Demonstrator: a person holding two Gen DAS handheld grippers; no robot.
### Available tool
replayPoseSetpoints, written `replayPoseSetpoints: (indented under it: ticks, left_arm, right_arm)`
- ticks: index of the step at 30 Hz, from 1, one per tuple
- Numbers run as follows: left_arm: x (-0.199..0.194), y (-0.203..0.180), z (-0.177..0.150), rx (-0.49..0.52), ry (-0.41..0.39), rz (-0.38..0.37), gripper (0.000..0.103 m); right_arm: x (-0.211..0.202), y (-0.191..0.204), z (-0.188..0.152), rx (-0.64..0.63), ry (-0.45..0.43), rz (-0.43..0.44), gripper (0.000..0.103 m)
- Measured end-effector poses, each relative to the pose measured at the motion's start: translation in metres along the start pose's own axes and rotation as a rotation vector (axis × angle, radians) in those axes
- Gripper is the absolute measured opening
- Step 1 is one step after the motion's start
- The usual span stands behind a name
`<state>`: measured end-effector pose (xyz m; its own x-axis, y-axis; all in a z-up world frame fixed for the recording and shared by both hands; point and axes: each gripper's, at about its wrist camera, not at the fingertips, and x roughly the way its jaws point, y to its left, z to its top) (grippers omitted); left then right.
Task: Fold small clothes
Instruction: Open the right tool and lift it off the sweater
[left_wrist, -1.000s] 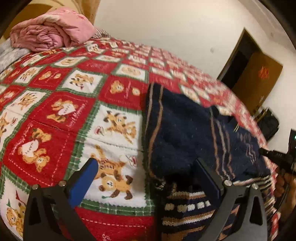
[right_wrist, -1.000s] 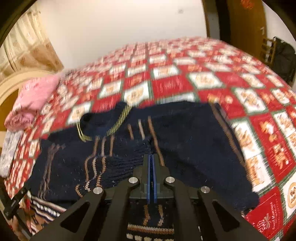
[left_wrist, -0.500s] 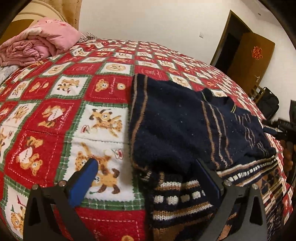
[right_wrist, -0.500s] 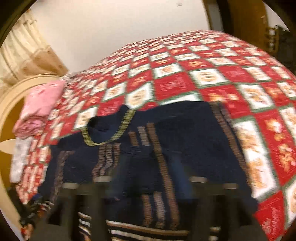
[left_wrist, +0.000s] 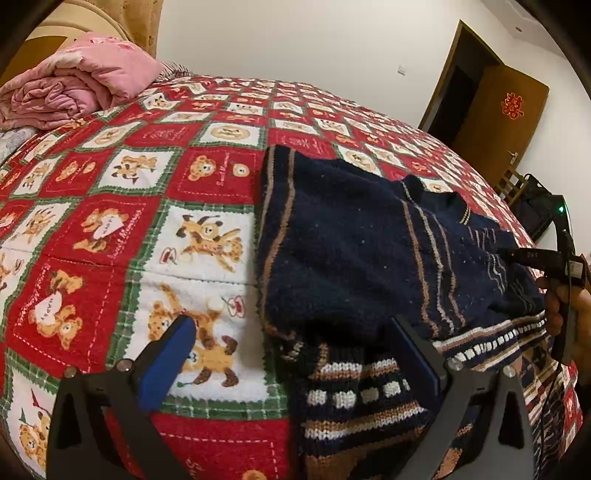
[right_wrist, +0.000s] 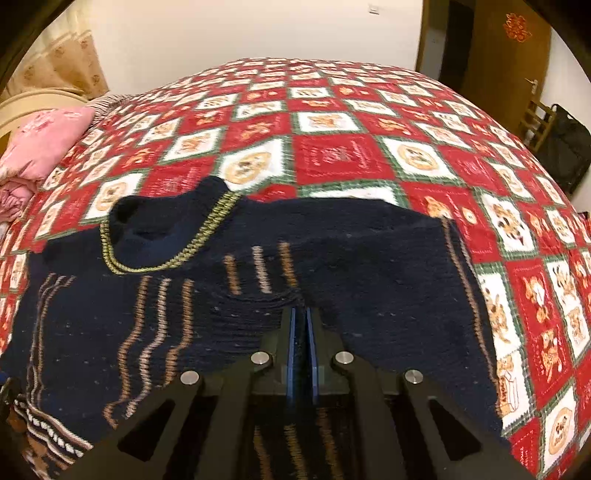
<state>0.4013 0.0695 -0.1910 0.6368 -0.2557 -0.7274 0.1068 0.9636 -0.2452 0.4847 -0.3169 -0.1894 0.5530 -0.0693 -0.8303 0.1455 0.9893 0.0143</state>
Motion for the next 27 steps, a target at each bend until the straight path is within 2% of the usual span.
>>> replayPoseSetpoints:
  ticks: [2,3,4,6,8,9,10,12,16,19,21,24,27]
  left_arm:
    - [0.001,0.0,0.0,0.001,0.002,0.003,0.103]
    - [0.0,0.0,0.0,0.001,0.0,0.003,0.103]
    - [0.0,0.0,-0.001,0.001,-0.002,0.002,0.103]
    - [0.0,0.0,-0.001,0.0,-0.002,0.002,0.103]
    - [-0.001,0.0,-0.001,0.001,-0.005,0.002,0.103]
    - [-0.001,0.0,-0.001,0.001,-0.005,0.002,0.103]
    - [-0.001,0.0,-0.001,0.002,-0.004,0.004,0.103]
    - [-0.001,0.0,-0.001,0.006,-0.003,0.01,0.103]
    - [0.0,-0.004,-0.001,0.021,0.001,0.041,0.103]
    - [0.002,-0.006,-0.001,0.027,0.007,0.058,0.103]
    - [0.001,-0.006,-0.002,0.029,0.009,0.071,0.103]
    - [0.002,-0.007,-0.003,0.036,0.014,0.086,0.103]
    - [0.003,-0.009,-0.003,0.045,0.016,0.099,0.103]
  right_arm:
    - [-0.009,0.005,-0.002,-0.032,-0.026,-0.039,0.006]
    - [-0.019,0.007,-0.005,-0.047,-0.067,-0.074,0.007]
    - [-0.026,0.009,-0.008,-0.055,-0.089,-0.055,0.007]
    - [-0.039,0.014,-0.017,-0.07,-0.113,0.054,0.007]
    - [-0.043,0.026,-0.031,-0.111,-0.099,0.133,0.022]
    - [-0.04,0.03,-0.035,-0.129,-0.074,0.142,0.049]
    - [-0.035,0.035,-0.039,-0.146,-0.047,0.145,0.06]
    - [-0.026,0.037,-0.046,-0.178,-0.033,0.051,0.06]
    - [-0.023,0.026,-0.046,-0.123,-0.022,0.085,0.06]
    - [-0.034,0.025,-0.051,-0.122,-0.041,0.051,0.06]
    - [-0.044,0.026,-0.063,-0.127,-0.054,0.062,0.06]
    - [-0.043,0.022,-0.077,-0.145,-0.041,0.036,0.06]
    - [-0.042,0.014,-0.084,-0.145,-0.065,0.031,0.06]
